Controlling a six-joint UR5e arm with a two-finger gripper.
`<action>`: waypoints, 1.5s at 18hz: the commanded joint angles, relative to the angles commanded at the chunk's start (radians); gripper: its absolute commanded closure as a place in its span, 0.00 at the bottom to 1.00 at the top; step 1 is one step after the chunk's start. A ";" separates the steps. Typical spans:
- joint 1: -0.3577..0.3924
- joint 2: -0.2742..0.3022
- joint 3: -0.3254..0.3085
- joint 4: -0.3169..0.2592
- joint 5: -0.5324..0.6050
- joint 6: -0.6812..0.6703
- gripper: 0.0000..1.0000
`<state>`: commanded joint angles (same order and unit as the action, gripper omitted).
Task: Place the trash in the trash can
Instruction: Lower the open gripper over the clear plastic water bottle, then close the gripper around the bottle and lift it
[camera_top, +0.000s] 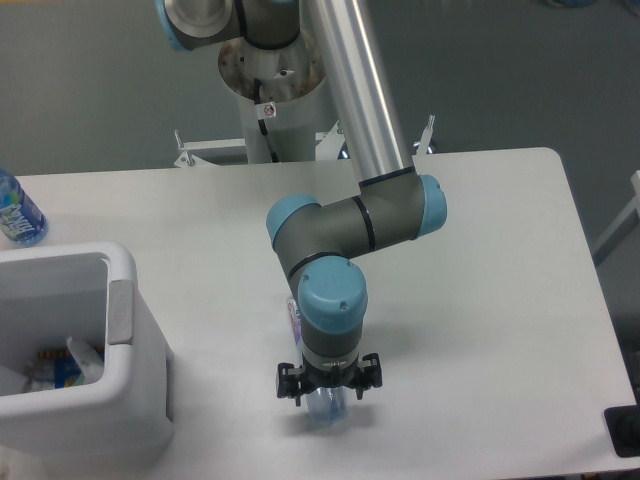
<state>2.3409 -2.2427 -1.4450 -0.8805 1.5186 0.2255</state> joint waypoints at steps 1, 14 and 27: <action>0.000 -0.009 0.003 0.000 0.003 0.000 0.00; -0.031 -0.049 0.008 0.028 0.089 0.000 0.12; -0.032 -0.041 -0.005 0.028 0.094 0.002 0.35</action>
<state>2.3086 -2.2841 -1.4496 -0.8529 1.6122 0.2270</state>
